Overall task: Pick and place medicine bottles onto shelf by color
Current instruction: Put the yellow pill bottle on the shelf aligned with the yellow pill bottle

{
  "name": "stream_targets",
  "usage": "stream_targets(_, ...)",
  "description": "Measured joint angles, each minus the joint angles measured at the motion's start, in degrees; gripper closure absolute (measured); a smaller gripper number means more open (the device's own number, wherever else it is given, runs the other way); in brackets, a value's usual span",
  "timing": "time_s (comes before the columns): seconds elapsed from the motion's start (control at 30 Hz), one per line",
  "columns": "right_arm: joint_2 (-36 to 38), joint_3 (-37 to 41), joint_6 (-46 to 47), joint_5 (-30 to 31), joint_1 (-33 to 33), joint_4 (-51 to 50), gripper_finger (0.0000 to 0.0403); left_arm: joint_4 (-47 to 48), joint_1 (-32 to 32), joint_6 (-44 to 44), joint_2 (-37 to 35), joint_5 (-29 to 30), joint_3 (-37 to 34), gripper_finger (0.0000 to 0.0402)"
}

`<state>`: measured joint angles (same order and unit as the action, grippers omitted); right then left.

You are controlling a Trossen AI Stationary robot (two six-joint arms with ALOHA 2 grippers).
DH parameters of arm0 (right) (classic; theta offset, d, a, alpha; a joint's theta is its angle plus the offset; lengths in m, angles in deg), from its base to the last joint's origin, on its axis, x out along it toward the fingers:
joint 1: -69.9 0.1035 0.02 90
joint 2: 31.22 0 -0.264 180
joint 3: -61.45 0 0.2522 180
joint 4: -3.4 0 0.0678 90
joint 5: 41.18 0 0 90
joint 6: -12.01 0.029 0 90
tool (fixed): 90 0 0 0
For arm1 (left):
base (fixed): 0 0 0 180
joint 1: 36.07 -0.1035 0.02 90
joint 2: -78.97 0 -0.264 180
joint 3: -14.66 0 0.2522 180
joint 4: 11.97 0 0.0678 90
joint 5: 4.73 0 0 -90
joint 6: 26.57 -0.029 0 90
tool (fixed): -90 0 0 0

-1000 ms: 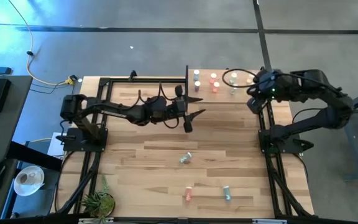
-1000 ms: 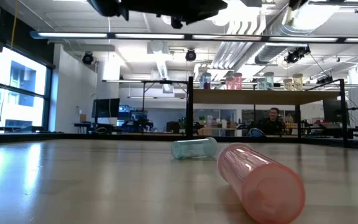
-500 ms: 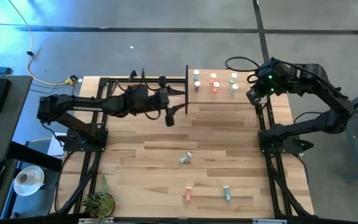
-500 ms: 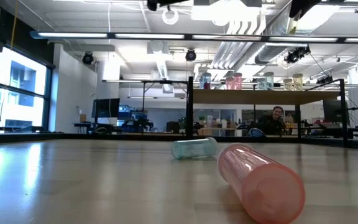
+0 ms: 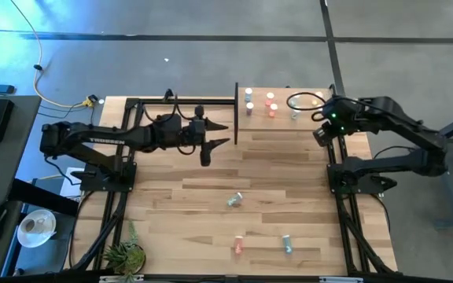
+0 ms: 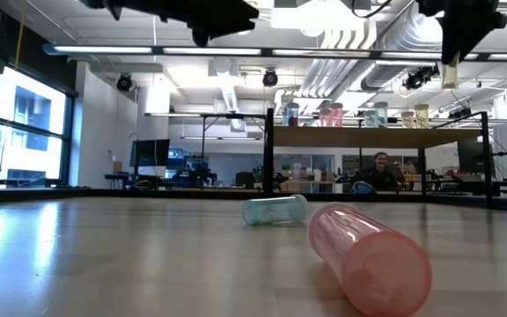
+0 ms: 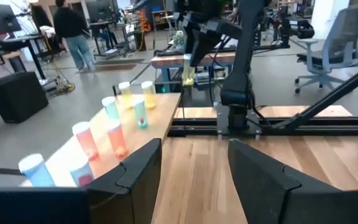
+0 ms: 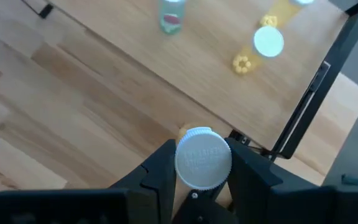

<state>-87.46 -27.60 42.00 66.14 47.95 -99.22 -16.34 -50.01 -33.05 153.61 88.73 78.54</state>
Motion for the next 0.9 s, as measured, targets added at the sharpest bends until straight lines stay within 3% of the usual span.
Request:
stream_targets(0.27,0.0,4.0,-1.9,-0.6,-8.3,2.8,0.0293,-7.3,0.4,1.8,-0.1,0.0,-6.5,0.0229)
stream_targets(0.53,-1.0,8.1,-6.9,-8.3,-17.6,11.9,0.0293,-7.2,0.3,1.4,-0.2,0.2,-6.5,0.0229)
stream_targets(0.9,-4.3,8.7,-6.0,-6.9,-23.1,12.1,0.0293,-7.0,0.2,0.3,-0.2,0.2,-6.5,0.0229)
